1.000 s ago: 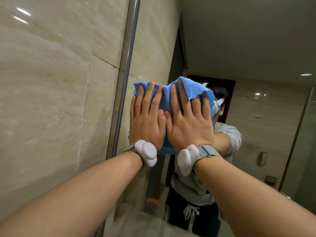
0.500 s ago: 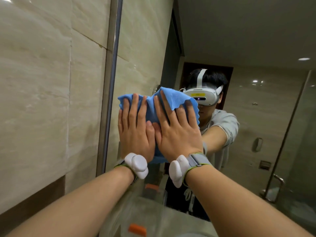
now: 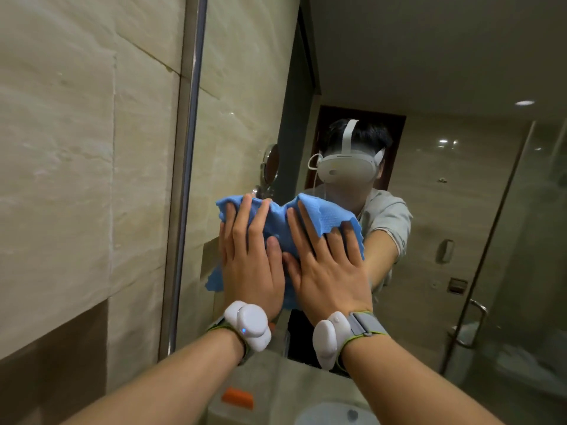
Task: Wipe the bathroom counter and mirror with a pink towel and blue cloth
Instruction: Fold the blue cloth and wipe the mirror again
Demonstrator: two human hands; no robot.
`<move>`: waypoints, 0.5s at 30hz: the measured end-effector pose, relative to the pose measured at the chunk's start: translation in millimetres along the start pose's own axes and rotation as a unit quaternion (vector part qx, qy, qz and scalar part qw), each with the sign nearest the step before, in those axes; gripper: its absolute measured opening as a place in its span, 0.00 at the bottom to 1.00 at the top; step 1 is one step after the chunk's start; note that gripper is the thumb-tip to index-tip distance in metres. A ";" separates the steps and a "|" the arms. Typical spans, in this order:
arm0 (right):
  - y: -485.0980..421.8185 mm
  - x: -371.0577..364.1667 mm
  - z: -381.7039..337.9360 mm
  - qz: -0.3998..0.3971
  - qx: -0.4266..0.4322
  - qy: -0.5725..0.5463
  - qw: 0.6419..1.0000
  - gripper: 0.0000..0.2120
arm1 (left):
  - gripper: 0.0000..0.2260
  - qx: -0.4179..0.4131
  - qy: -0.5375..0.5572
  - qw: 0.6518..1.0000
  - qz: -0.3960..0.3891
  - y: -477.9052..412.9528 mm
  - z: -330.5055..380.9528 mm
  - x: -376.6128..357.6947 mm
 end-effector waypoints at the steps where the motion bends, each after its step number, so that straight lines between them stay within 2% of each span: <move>1: 2.1 0.3 3.9 -0.025 -0.009 -0.002 1.000 0.30 | 0.22 -0.009 0.019 1.000 -0.006 -7.0 9.8 -1.5; 3: 6.1 2.6 19.5 -0.060 -0.039 0.001 0.997 0.30 | 0.21 -0.066 0.031 0.996 -0.042 -20.4 33.5 -9.4; 6: 6.4 22.4 57.3 -0.020 -0.095 0.020 0.995 0.31 | 0.24 -0.152 -0.015 0.984 -0.093 -32.3 62.1 -28.2; 9: 7.2 39.6 95.2 0.002 -0.114 0.025 0.993 0.32 | 0.25 -0.240 -0.049 0.965 -0.092 -37.0 90.8 -47.9; 11: 15.0 47.8 124.9 0.022 -0.132 0.033 0.990 0.31 | 0.24 -0.287 -0.035 0.953 -0.087 -34.4 116.7 -67.6; 15: 23.9 53.3 148.1 0.045 -0.129 0.053 0.989 0.31 | 0.25 -0.316 -0.026 0.946 -0.067 -26.1 137.1 -88.1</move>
Point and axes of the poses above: each hand's wrist, its own y-axis away from the middle knuckle, its own x-axis out of the back of the hand, z = x × y, the point moved 6 cm from there along -y, towards the middle knuckle, and after that the axes turned 8 degrees about z, right-handed, at the moved point
